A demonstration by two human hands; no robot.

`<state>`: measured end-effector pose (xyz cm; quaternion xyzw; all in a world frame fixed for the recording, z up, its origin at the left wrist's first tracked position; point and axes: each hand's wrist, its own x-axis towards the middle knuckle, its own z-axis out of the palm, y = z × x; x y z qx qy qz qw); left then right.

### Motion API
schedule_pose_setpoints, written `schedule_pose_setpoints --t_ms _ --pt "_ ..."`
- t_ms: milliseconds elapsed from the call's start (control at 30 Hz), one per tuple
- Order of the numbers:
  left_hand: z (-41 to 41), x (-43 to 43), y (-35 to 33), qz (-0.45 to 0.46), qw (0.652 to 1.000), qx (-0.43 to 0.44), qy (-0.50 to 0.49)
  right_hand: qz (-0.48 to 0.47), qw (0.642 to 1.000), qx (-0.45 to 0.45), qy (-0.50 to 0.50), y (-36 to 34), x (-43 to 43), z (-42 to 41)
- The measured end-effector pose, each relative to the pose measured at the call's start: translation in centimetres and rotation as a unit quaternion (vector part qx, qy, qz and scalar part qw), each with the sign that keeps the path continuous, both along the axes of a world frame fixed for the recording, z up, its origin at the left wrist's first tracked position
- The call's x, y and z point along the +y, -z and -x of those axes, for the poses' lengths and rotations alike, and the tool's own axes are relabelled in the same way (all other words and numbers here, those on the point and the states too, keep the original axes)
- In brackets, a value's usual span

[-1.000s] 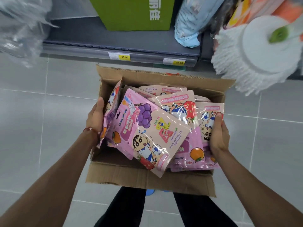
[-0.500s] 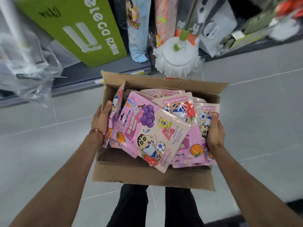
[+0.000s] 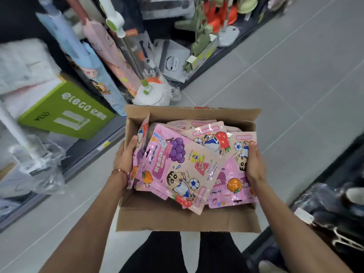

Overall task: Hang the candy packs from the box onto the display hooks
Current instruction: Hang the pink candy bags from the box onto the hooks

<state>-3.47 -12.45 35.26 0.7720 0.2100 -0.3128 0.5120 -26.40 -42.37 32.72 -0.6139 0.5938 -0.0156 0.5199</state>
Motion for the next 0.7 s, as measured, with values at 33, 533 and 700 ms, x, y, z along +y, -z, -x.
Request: schedule_pose_setpoints --t_ms 33,533,700 --pt "0.2 -1.4 -0.9 -0.001 1.000 -0.003 0.016 -0.003 1.000 -0.005 0.013 -0.8 -0.9 0.9" --pt "2.9 -24.8 -7.8 -0.005 0.991 -0.064 0.120 0.029 0.993 -0.057 0.097 -8.2 -20.3 8.3" --pt "2.0 -34.2 -10.1 -0.006 0.983 -0.090 0.162 0.010 0.991 -0.059 0.122 -8.3 -28.3 8.1"
